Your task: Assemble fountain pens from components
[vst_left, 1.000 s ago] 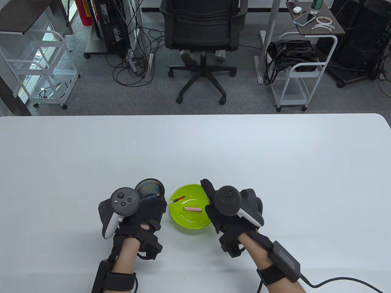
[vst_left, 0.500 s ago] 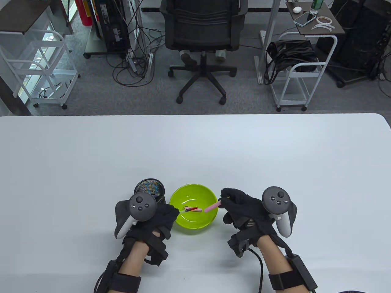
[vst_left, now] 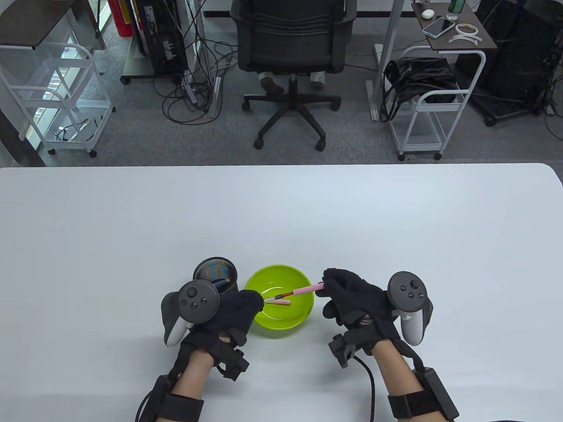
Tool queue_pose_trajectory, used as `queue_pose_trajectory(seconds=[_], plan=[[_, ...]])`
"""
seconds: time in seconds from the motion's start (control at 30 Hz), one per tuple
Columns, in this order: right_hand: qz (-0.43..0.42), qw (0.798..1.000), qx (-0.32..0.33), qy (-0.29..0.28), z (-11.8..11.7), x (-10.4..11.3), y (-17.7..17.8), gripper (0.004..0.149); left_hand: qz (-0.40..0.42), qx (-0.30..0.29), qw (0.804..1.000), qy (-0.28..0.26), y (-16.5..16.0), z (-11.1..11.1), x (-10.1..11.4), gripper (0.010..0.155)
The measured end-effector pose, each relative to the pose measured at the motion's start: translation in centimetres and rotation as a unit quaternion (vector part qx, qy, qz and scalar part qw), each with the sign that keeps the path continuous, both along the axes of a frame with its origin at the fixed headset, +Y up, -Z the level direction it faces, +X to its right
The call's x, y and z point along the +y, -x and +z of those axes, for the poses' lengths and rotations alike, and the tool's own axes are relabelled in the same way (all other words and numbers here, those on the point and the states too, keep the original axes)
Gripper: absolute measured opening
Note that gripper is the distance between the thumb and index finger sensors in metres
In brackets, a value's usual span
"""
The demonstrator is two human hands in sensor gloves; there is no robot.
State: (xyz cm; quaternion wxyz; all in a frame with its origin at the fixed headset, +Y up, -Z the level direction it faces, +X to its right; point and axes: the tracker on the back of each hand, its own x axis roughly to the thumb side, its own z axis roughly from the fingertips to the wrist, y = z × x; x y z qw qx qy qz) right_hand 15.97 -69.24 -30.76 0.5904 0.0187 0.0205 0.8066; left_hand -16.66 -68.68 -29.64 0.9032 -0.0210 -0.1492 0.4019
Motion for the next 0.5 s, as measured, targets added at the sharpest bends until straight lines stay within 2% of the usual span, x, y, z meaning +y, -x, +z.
queue_pose_trajectory(seconds=[0.13,0.3,0.37,0.5], plan=[[-0.006,1.0,0.009,0.007,0.0,-0.3,0.1,0.045,0.007,-0.023,1.0,0.009,-0.1,-0.1,-0.1,0.049],[-0.038,0.996,0.066,0.037,-0.1,-0.8,1.0,0.046,0.047,-0.054,0.997,0.026,-0.2,-0.4,-0.5,0.049],[-0.048,0.996,0.068,0.037,0.0,-0.7,1.1,0.046,0.051,-0.051,0.997,0.023,0.0,-0.4,-0.5,0.049],[-0.04,0.992,0.116,0.039,0.1,-0.6,1.9,0.047,0.066,-0.068,0.995,0.034,-0.3,-0.4,-0.7,0.049]])
